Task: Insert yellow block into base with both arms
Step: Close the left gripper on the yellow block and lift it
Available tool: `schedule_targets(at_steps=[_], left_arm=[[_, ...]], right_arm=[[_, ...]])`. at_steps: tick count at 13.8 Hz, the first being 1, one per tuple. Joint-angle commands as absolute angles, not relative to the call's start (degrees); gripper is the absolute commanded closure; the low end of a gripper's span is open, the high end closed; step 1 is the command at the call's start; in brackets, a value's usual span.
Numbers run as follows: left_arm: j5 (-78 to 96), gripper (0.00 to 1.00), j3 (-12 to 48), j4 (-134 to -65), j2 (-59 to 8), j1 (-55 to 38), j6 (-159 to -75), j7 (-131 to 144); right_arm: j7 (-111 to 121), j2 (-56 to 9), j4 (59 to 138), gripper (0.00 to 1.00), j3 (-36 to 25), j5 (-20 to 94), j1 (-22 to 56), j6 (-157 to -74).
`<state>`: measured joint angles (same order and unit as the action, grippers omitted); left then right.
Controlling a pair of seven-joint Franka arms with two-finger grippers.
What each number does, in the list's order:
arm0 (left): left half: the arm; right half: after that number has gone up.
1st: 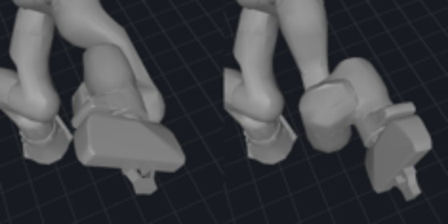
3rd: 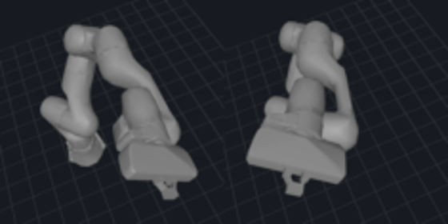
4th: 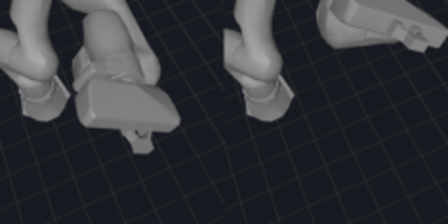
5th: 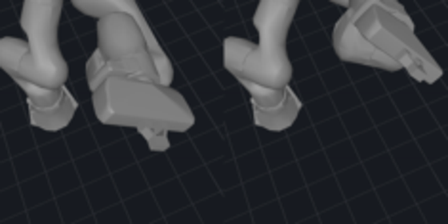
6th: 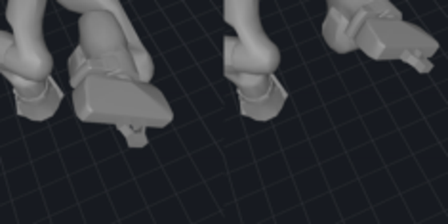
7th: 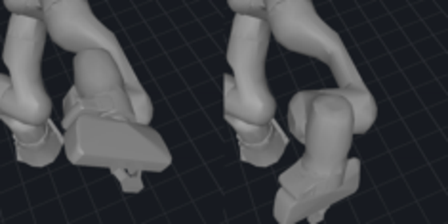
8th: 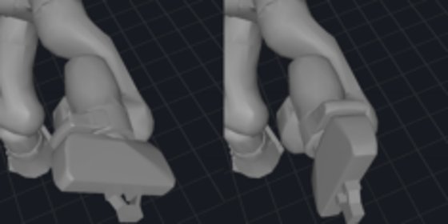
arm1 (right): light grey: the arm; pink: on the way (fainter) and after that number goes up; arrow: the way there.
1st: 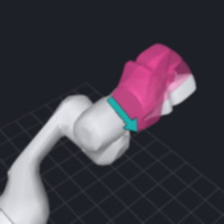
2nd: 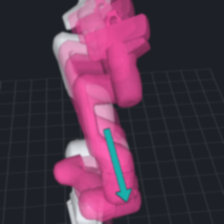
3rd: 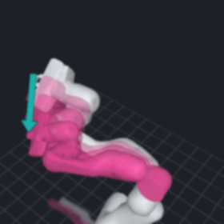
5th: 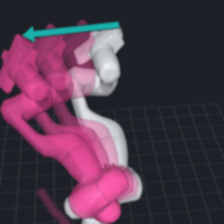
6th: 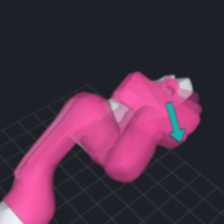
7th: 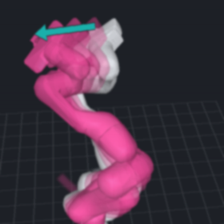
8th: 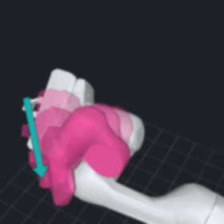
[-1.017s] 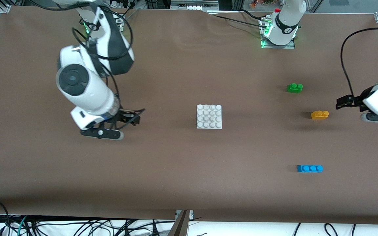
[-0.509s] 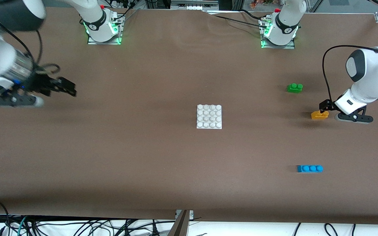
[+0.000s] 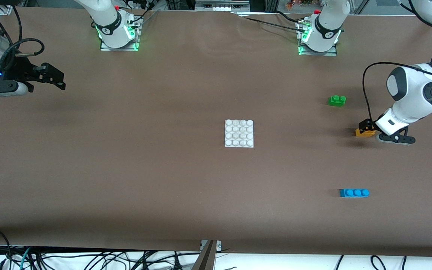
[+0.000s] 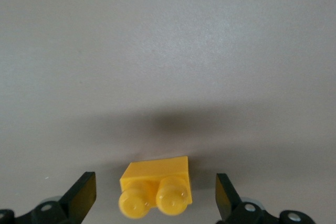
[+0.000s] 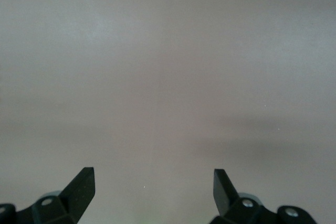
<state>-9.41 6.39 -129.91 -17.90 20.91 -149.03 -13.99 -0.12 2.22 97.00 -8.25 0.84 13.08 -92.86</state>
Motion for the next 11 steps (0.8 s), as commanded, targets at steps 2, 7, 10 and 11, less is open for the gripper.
schedule_targets(at_steps=[2,7,10,11], left_arm=[[-11.16,0.0,6.68,-132.62,-20.65,21.8,-155.64,-14.5],[-12.73,0.0,6.42,-132.63,-21.45,22.06,-156.18,-14.33],[-13.36,0.0,6.42,-132.54,-20.13,22.06,-154.96,-14.15],[-13.36,0.0,6.42,-132.45,-20.04,22.06,-154.6,-14.15]], right_arm=[[0.09,2.73,97.21,0.0,-5.46,-0.7,11.95,-92.9],[-0.44,2.46,96.77,0.0,-5.36,-1.85,12.13,-92.72],[-0.44,2.29,95.89,0.0,-5.36,-1.76,12.22,-92.72],[-0.44,1.94,95.28,0.0,-5.45,-1.76,12.22,-92.72]])
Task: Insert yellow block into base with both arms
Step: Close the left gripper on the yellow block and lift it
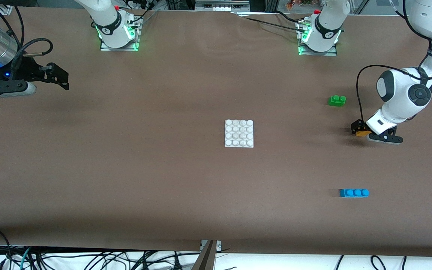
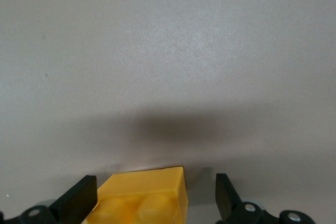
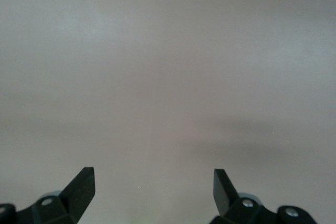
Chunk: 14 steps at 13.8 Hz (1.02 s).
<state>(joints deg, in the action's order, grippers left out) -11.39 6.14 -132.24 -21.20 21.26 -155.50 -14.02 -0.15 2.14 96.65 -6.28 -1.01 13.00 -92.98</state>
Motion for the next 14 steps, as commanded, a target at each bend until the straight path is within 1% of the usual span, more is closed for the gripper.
schedule_targets(at_steps=[1,7,8,10,14], left_arm=[[-13.71,0.0,6.42,-132.45,-20.04,22.06,-154.6,-14.15],[-15.03,0.0,6.42,-132.28,-20.3,22.06,-154.6,-13.71],[-14.94,0.0,6.42,-132.1,-20.82,22.06,-154.86,-13.54],[-14.77,0.0,6.33,-131.92,-21.36,22.06,-155.04,-12.66],[-14.5,0.0,6.24,-131.92,-20.92,21.89,-155.04,-0.54]], right_arm=[[-0.35,1.85,94.93,0.0,-5.45,-1.76,12.3,-92.72],[-0.35,1.23,93.08,0.0,-5.71,-2.02,12.04,-91.85],[-0.18,-0.25,92.9,0.0,-5.71,-2.11,12.04,-91.85],[-0.18,-0.88,92.37,0.0,-5.54,-4.03,12.3,-90.8],[-0.18,-1.05,91.15,0.0,-5.27,-4.22,12.66,-91.05]])
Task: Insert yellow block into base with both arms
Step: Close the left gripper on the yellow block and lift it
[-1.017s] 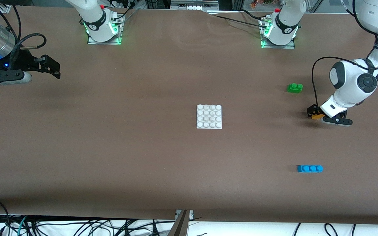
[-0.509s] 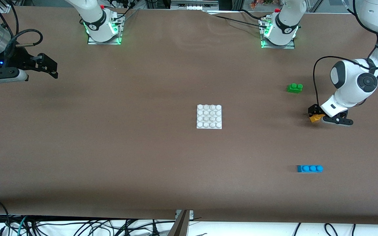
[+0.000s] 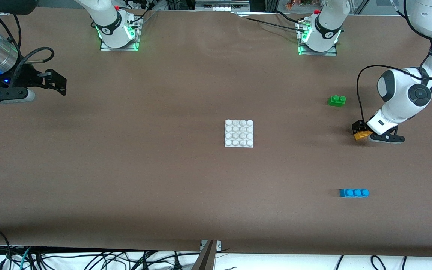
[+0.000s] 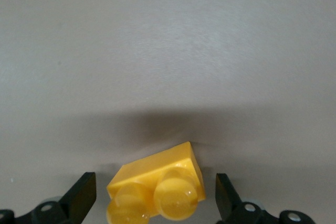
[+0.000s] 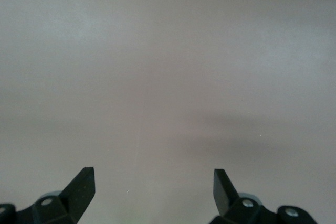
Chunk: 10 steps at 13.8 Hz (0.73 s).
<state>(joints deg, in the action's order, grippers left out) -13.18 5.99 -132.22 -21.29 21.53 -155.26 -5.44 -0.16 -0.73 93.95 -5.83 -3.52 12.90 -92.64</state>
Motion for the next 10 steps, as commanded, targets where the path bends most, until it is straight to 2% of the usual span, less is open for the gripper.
schedule_targets(at_steps=[1,5,6,7,8,9,10], left_arm=[[-14.5,0.0,6.24,-131.58,-21.0,21.97,-155.04,0.17],[-14.5,0.04,6.42,-131.48,-22.05,21.97,-155.04,4.13],[-14.5,0.1,6.42,-131.4,-22.58,21.97,-155.3,4.04],[-14.5,0.21,6.42,-131.4,-22.76,21.97,-155.39,4.04],[-14.5,0.47,6.42,-131.4,-22.76,21.89,-155.39,3.96],[-14.5,0.67,6.42,-131.4,-22.68,21.88,-155.39,3.78],[-14.59,0.77,6.42,-131.4,-22.33,21.88,-155.3,3.78]], right_arm=[[0.09,-1.58,90.45,0.0,-5.36,-4.04,12.66,-91.05],[-0.44,-2.29,90.35,0.0,-5.36,-1.85,12.66,-91.06],[-0.18,-2.29,90.35,0.0,-5.45,-1.85,12.57,-90.88],[-0.26,-2.2,90.35,0.0,-5.45,-1.85,12.57,-90.88],[0.43,-2.2,90.35,0.0,-5.54,-1.93,12.57,-91.05],[0.35,-2.2,90.35,0.0,-5.54,-2.02,12.57,-90.97],[-0.34,-2.2,90.26,0.0,-5.45,-2.02,12.66,-90.97]])
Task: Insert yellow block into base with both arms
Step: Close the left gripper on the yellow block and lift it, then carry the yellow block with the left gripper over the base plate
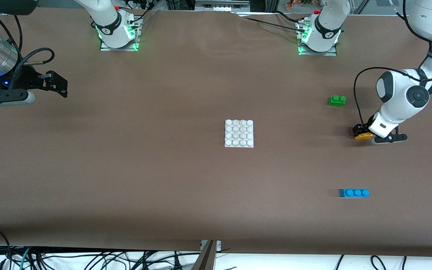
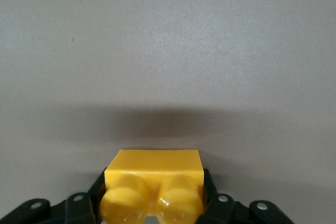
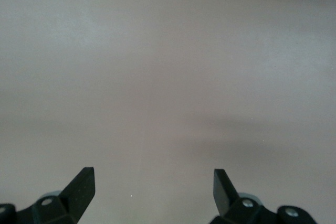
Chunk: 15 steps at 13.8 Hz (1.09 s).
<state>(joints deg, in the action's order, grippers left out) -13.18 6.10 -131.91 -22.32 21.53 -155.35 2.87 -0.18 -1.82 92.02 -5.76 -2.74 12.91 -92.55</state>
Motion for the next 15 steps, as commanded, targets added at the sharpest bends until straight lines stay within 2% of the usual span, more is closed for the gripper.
schedule_targets(at_steps=[1,3,5,7,8,12,15], left_arm=[[-14.59,0.82,6.76,-131.14,-21.54,21.88,-154.87,4.04],[-14.59,0.84,7.73,-130.44,-18.03,21.45,-150.06,4.04],[-14.5,0.83,11.93,-126.67,-14.61,21.44,-140.06,4.39],[-13.71,0.81,16.41,-121.58,-13.45,21.45,-128.55,4.22],[-11.88,0.81,18.7,-119.38,-13.45,21.45,-125.45,4.48],[-7.04,0.81,28.01,-112.07,-14.15,21.27,-115.77,9.04],[-6.68,0.81,33.65,-109.7,-18.7,18.39,-115.93,16.48]], right_arm=[[-0.53,-2.02,90.26,0.0,-5.19,-2.54,12.74,-90.88],[-0.35,-1.93,89.39,0.0,-5.45,-2.2,12.66,-90.7],[-0.09,-1.93,87.89,0.0,-5.54,-2.02,12.66,-90.7],[-0.26,-1.93,87.89,0.0,-5.45,-2.02,12.66,-90.62],[-0.18,-1.93,87.89,0.0,-5.45,-2.02,12.66,-90.62],[-0.18,-1.85,87.89,0.0,-5.45,-1.93,12.66,-90.53],[-0.44,-1.93,87.98,0.0,-5.19,-2.98,12.92,-90.61]])
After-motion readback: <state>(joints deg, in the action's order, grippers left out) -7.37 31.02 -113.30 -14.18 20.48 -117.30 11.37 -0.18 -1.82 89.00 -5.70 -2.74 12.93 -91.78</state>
